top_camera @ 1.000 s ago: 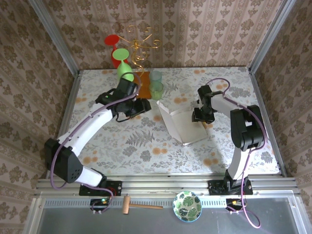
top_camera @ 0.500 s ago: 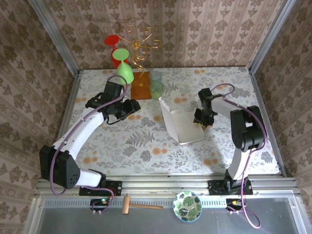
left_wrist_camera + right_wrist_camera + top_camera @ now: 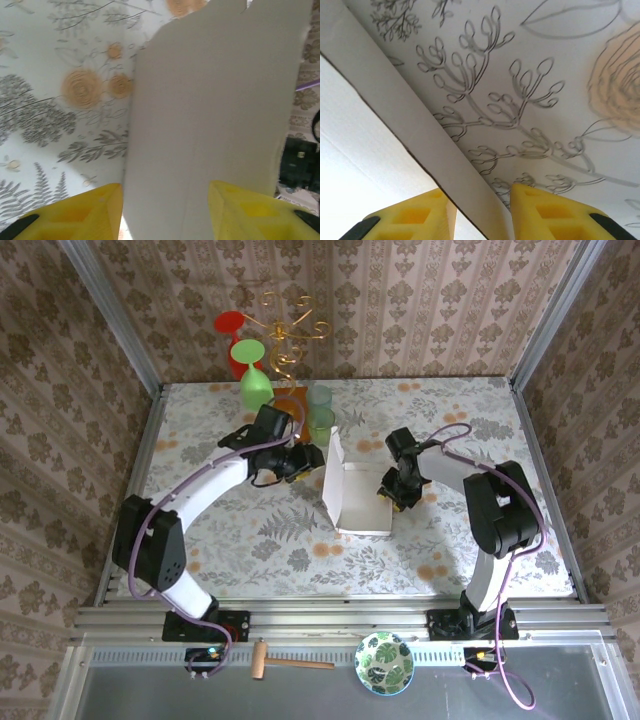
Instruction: Fold the paper box
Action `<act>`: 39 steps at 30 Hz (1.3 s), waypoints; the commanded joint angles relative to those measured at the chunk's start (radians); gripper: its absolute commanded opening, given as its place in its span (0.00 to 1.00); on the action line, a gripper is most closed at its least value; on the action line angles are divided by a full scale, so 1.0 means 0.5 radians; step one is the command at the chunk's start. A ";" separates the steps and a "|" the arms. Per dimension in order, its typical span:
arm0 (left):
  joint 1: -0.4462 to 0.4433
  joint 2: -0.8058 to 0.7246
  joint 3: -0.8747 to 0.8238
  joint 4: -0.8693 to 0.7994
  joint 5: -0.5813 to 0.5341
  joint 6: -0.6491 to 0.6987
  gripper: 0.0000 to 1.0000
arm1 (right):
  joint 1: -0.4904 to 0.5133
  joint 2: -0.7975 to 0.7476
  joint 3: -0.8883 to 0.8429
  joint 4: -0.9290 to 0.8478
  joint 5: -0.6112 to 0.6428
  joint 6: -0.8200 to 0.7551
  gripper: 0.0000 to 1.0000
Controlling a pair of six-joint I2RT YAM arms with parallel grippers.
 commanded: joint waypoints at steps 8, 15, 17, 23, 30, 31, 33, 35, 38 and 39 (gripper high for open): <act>-0.160 0.199 0.179 0.135 0.049 -0.045 0.47 | 0.090 0.029 -0.019 0.250 -0.167 0.554 0.34; -0.162 0.295 0.203 0.142 0.001 -0.019 0.47 | 0.176 0.078 0.066 0.261 -0.186 0.750 0.34; -0.161 0.286 0.185 0.150 -0.012 -0.015 0.47 | 0.190 0.077 0.055 0.269 -0.187 0.790 0.34; -0.157 0.348 0.147 0.051 -0.039 0.062 0.47 | 0.193 0.027 -0.041 0.459 -0.240 0.824 0.38; -0.155 0.400 0.056 0.221 -0.062 0.055 0.46 | 0.181 -0.122 -0.108 0.549 -0.313 0.760 0.46; -0.157 0.412 0.061 0.225 -0.059 0.058 0.46 | 0.176 -0.152 -0.133 0.545 -0.311 0.748 0.46; -0.157 0.441 0.073 0.235 -0.056 0.064 0.45 | 0.144 -0.235 -0.196 0.520 -0.290 0.706 0.48; -0.157 0.466 0.074 0.249 -0.047 0.065 0.45 | 0.103 -0.312 -0.257 0.489 -0.269 0.666 0.49; -0.168 0.482 0.084 0.246 -0.049 0.075 0.45 | 0.042 -0.429 -0.315 0.440 -0.259 0.582 0.47; -0.171 0.487 0.086 0.244 -0.055 0.079 0.45 | 0.027 -0.473 -0.323 0.422 -0.248 0.542 0.45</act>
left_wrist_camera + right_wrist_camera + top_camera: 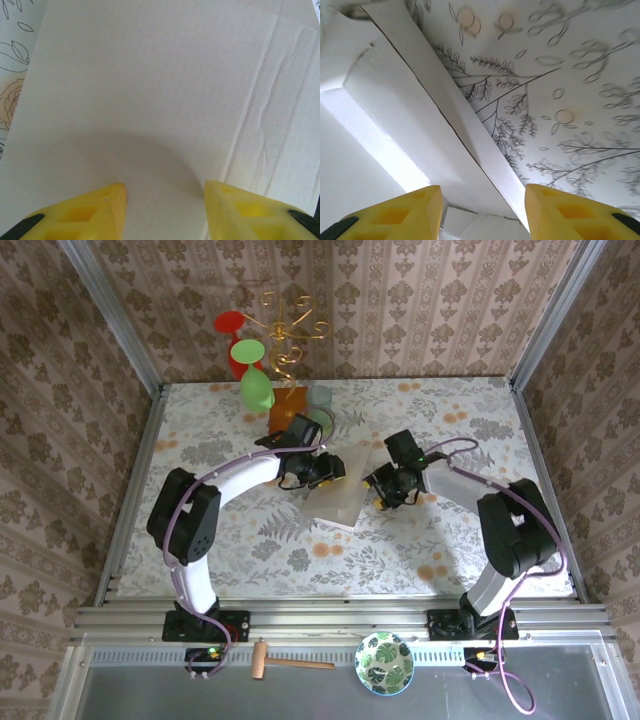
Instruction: Fold the paper box
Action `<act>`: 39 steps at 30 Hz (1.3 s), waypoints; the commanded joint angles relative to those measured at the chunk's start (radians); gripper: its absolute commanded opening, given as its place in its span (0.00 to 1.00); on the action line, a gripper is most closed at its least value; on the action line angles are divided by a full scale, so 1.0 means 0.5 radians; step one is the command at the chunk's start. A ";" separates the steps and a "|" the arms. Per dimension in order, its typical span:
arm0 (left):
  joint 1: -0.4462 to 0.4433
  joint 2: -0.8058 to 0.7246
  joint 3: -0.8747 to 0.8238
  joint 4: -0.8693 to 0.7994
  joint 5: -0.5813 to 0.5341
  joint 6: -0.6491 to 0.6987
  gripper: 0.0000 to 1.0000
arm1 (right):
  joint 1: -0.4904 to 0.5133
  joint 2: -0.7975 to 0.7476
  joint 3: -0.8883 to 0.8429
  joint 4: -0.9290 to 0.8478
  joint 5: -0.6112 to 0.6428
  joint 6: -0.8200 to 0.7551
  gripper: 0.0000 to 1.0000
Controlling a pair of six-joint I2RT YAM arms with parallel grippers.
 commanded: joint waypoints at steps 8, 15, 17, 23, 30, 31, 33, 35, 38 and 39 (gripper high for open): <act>-0.024 0.037 0.059 -0.033 -0.033 0.088 0.44 | -0.063 -0.397 -0.085 0.101 0.045 -0.327 0.43; -0.026 0.049 0.084 -0.044 -0.027 0.094 0.44 | -0.012 -0.326 -0.109 0.358 -0.057 -0.328 0.45; -0.025 0.049 0.086 -0.043 -0.030 0.096 0.44 | -0.004 -0.280 -0.100 0.392 -0.085 -0.326 0.45; -0.027 0.052 0.096 -0.061 -0.030 0.119 0.44 | 0.049 -0.136 -0.050 0.524 -0.139 -0.281 0.42; -0.025 0.009 0.118 -0.082 -0.082 0.108 0.44 | 0.067 -0.088 -0.016 0.483 -0.104 -0.230 0.17; -0.022 -0.013 0.123 -0.096 -0.101 0.097 0.44 | 0.066 -0.091 -0.017 0.484 -0.090 -0.206 0.08; 0.005 -0.102 0.118 -0.136 -0.165 0.001 0.45 | 0.067 -0.099 -0.026 0.490 -0.054 -0.141 0.00; 0.056 -0.229 0.041 -0.154 -0.245 -0.194 0.47 | 0.069 -0.115 -0.029 0.485 -0.004 -0.073 0.00; 0.135 -0.506 -0.187 -0.059 -0.331 -0.545 0.47 | 0.068 -0.139 0.001 0.454 0.052 0.021 0.00; 0.157 -0.589 -0.264 -0.030 -0.342 -0.660 0.46 | 0.067 -0.140 0.024 0.431 0.063 0.035 0.00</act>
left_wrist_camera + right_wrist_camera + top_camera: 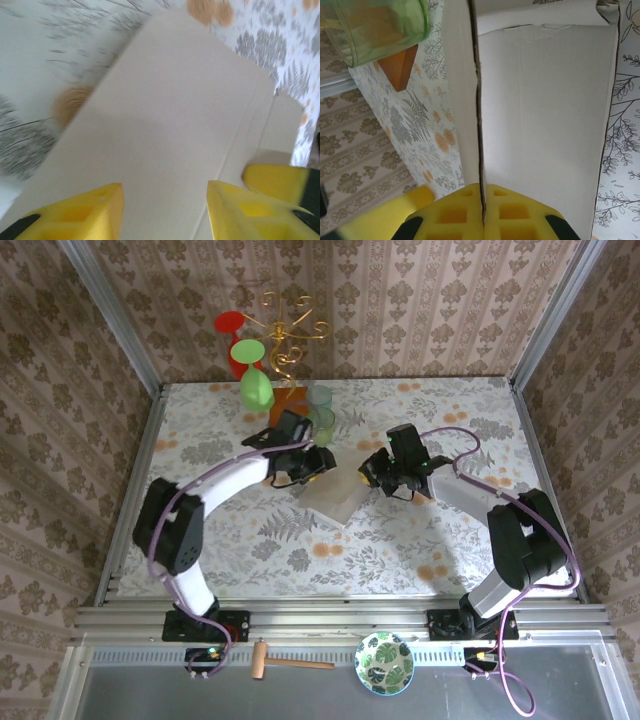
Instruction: Fold the paper box
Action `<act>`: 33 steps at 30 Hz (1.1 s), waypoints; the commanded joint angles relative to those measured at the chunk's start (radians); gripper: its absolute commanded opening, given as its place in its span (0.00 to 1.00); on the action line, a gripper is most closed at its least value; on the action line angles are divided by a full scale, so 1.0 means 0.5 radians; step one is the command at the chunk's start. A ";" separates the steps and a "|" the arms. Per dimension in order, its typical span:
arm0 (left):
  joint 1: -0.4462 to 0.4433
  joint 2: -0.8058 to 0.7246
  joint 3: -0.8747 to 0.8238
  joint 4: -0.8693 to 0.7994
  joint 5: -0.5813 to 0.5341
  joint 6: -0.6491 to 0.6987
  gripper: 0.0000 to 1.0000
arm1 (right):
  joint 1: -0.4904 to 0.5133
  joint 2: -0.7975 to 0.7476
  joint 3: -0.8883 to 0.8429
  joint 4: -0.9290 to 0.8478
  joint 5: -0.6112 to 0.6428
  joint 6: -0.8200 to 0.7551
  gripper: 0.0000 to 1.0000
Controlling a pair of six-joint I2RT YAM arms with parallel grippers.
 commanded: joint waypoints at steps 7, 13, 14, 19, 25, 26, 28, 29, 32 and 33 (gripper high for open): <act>0.106 -0.551 -0.534 0.258 0.008 -1.149 0.41 | 0.009 0.004 0.199 -0.196 0.149 0.129 0.00; 0.020 -0.542 -0.625 0.467 -0.004 -1.510 0.41 | 0.016 0.029 0.247 -0.211 0.140 0.147 0.00; 0.005 -0.533 -0.635 0.497 -0.004 -1.544 0.41 | 0.016 0.025 0.252 -0.215 0.143 0.153 0.00; -0.037 -0.500 -0.655 0.525 0.012 -1.642 0.44 | 0.017 0.017 0.294 -0.261 0.149 0.160 0.00; -0.044 -0.479 -0.649 0.539 0.041 -1.670 0.46 | 0.018 -0.022 0.348 -0.339 0.178 0.137 0.00; -0.044 -0.486 -0.647 0.532 0.036 -1.665 0.46 | 0.016 -0.028 0.367 -0.366 0.183 0.122 0.00; -0.039 -0.493 -0.640 0.522 0.038 -1.667 0.46 | 0.016 -0.033 0.400 -0.411 0.193 0.095 0.00; -0.035 -0.495 -0.641 0.515 0.042 -1.663 0.47 | 0.014 -0.035 0.416 -0.438 0.198 0.081 0.00; -0.022 -0.543 -0.638 0.449 0.022 -1.650 0.47 | 0.005 -0.043 0.442 -0.495 0.219 0.036 0.00; -0.017 -0.565 -0.643 0.435 0.014 -1.649 0.47 | 0.001 -0.047 0.443 -0.495 0.220 0.029 0.00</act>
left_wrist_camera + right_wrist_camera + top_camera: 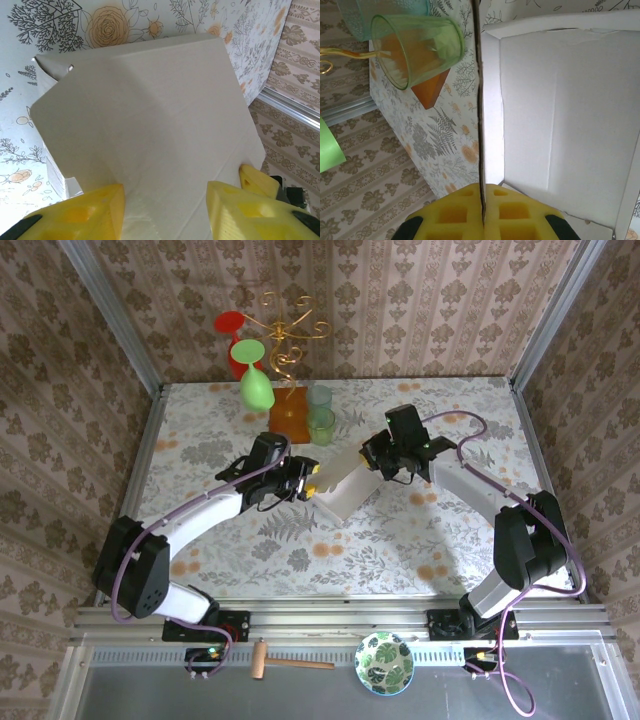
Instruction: Fold the paper box
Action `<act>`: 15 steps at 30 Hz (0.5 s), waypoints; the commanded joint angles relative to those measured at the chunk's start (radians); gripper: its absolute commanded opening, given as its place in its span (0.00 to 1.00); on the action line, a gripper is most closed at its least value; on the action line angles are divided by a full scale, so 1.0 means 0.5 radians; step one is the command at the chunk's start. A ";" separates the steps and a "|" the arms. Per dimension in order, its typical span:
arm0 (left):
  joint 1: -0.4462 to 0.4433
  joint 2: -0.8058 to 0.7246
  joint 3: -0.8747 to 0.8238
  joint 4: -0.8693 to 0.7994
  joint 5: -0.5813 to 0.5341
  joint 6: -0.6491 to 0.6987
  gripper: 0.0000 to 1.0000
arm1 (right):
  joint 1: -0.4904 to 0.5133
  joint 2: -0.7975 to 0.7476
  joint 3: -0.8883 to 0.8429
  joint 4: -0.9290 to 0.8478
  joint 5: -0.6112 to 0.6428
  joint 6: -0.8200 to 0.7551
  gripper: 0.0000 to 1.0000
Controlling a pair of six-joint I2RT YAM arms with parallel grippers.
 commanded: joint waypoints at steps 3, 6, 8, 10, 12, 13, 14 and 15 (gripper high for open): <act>0.029 -0.105 -0.041 -0.058 0.004 -0.105 0.47 | -0.006 -0.041 0.064 -0.101 0.064 -0.062 0.00; 0.024 -0.088 -0.038 -0.025 0.047 -0.135 0.48 | -0.004 -0.030 0.064 -0.091 0.056 -0.065 0.00; 0.014 -0.083 -0.046 0.008 0.064 -0.162 0.47 | -0.003 -0.029 0.061 -0.090 0.059 -0.065 0.00; 0.011 -0.083 -0.043 0.005 0.080 -0.161 0.47 | -0.005 -0.030 0.061 -0.082 0.057 -0.065 0.00; 0.011 -0.089 -0.046 -0.003 0.089 -0.166 0.48 | -0.005 -0.029 0.062 -0.079 0.055 -0.065 0.00; 0.011 -0.094 -0.054 -0.010 0.092 -0.166 0.48 | -0.003 -0.031 0.061 -0.080 0.056 -0.062 0.00; 0.011 -0.100 -0.062 -0.018 0.097 -0.172 0.48 | -0.005 -0.033 0.061 -0.080 0.055 -0.059 0.00; 0.011 -0.104 -0.067 -0.017 0.101 -0.180 0.48 | -0.003 -0.032 0.059 -0.074 0.056 -0.057 0.00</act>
